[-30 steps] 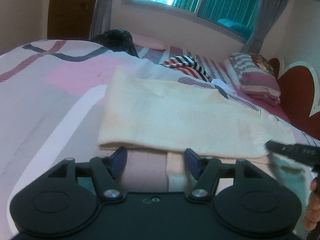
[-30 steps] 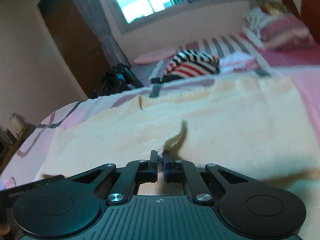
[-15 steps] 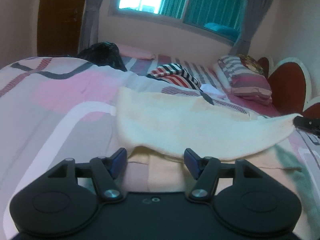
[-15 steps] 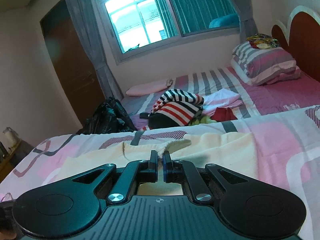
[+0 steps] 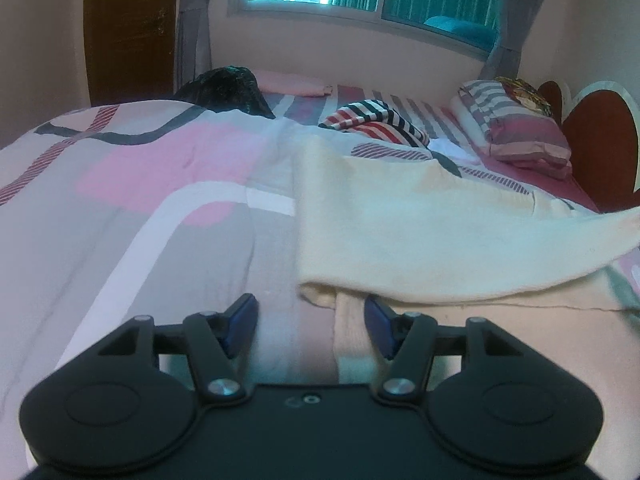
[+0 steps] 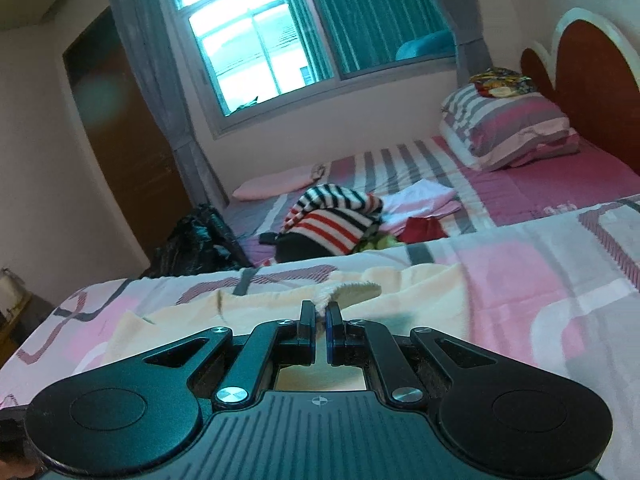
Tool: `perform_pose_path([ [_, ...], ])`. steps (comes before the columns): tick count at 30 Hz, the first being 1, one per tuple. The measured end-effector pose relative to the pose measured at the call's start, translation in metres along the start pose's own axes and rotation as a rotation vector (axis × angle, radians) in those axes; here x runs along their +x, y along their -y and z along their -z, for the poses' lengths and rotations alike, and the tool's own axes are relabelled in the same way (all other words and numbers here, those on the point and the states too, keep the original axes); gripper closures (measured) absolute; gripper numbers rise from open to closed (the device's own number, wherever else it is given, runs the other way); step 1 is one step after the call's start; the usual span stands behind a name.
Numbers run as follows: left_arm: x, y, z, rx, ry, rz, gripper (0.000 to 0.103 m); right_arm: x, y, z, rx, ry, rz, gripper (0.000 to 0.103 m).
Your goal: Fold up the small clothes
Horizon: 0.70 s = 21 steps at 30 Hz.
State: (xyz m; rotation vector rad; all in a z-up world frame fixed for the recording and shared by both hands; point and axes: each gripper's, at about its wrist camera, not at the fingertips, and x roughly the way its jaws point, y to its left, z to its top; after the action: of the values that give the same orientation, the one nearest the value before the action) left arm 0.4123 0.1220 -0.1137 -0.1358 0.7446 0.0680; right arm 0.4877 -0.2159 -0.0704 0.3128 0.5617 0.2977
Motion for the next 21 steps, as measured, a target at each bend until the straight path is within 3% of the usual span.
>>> perform_pose_path([
  [21,0.002,-0.009,-0.006,-0.036,-0.016,-0.017,0.045,-0.006,0.036,0.019,-0.008,-0.061,0.077,0.099],
])
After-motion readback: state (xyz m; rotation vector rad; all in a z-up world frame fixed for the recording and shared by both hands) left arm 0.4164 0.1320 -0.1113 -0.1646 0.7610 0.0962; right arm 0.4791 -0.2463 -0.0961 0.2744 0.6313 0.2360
